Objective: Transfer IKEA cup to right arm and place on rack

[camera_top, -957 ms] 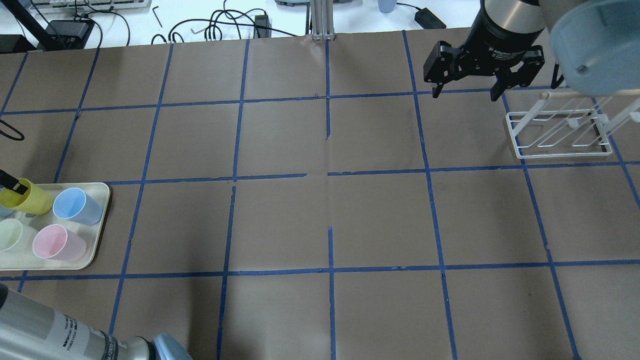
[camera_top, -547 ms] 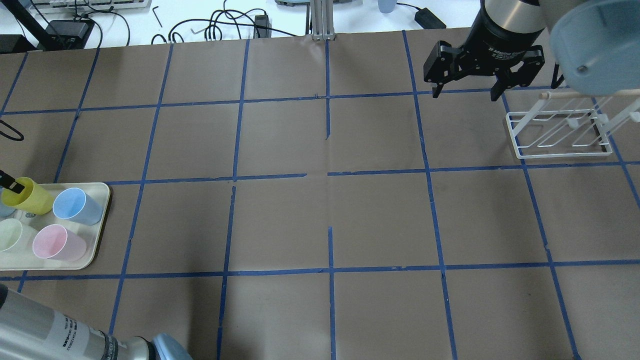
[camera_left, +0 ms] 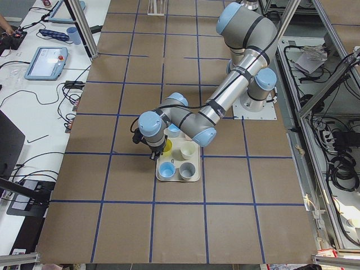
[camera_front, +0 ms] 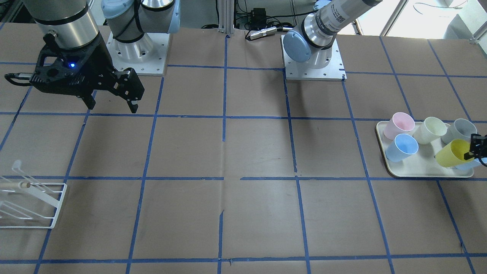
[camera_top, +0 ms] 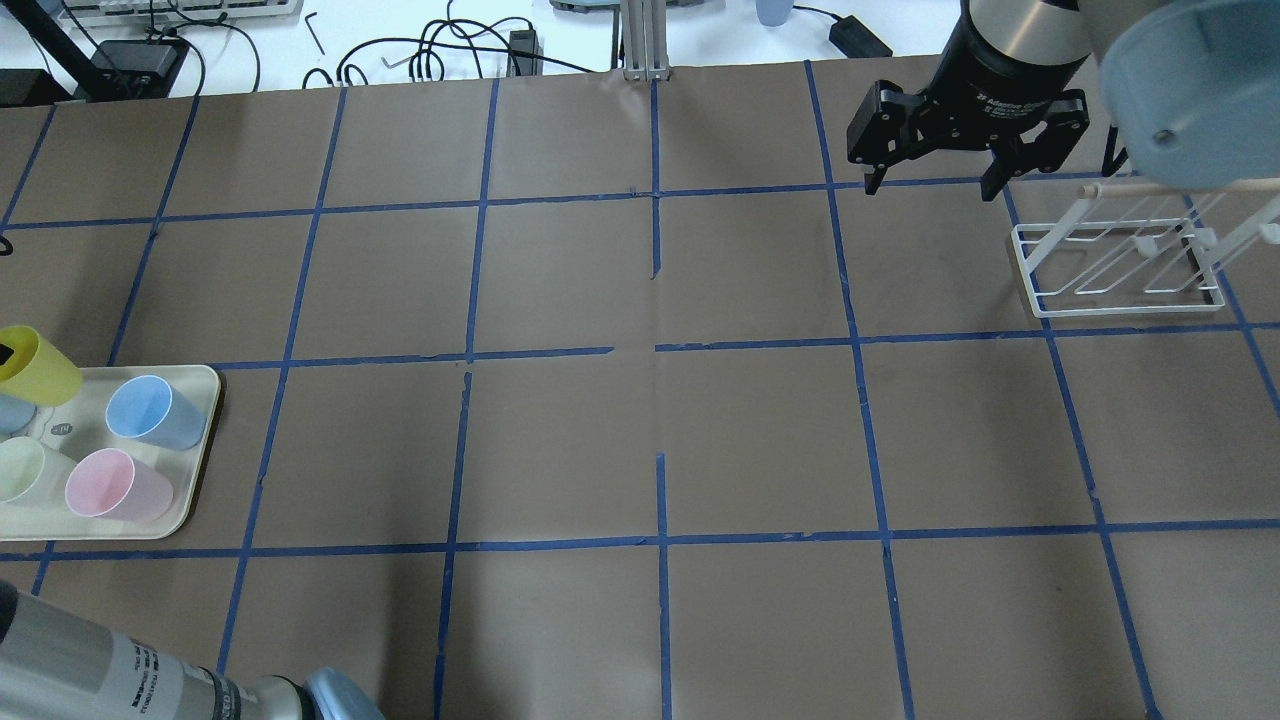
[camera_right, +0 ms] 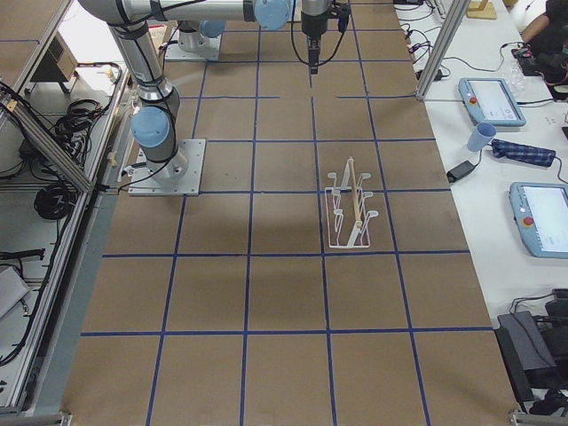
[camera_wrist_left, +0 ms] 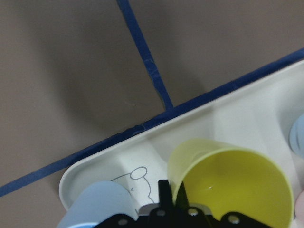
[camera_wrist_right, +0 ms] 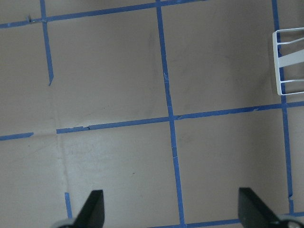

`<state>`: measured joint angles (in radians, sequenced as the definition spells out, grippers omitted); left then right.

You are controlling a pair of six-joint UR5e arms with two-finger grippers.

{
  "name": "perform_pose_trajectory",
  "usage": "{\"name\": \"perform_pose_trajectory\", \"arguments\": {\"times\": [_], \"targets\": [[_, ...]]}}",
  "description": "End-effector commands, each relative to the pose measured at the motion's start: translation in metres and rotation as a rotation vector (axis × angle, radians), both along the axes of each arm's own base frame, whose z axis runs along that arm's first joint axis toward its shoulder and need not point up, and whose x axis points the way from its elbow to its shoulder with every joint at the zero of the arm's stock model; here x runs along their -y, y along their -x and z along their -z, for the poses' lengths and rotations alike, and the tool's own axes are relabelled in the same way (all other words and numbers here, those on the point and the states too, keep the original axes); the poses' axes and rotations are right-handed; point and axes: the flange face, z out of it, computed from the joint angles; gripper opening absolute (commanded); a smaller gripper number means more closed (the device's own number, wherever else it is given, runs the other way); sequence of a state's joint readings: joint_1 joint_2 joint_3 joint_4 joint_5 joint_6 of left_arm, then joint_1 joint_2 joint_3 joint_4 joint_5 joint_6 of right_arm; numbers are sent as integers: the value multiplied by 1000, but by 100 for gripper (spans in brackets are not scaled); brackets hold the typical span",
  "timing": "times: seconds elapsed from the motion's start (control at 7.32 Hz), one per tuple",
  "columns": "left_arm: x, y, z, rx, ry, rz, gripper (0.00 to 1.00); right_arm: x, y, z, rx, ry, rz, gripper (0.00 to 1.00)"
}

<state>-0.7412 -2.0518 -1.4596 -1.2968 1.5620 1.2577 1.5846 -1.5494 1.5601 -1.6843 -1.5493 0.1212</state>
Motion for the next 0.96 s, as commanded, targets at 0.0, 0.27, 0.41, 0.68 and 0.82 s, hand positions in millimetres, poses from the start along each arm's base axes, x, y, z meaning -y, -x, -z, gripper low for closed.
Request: {"name": "perform_pose_trajectory", "arguments": {"times": [0.0,0.27,0.41,0.68,0.82], "targets": [[8,27,-55,-82,13,9,0,0,1,0,0,0,2,100],[26,107,-100,-199,9,-19,0,1,1,1,0,-3,2,100],[27,145,-116,-273,8,-89,0,0,2,0,0,-1,3,100],[35,236,-134,-385,-50,-232,0,2,8,1,3,-6,15,100],[40,289,-127,-475,-87,-292,0,4,9,2,28,-9,16,100]]}}
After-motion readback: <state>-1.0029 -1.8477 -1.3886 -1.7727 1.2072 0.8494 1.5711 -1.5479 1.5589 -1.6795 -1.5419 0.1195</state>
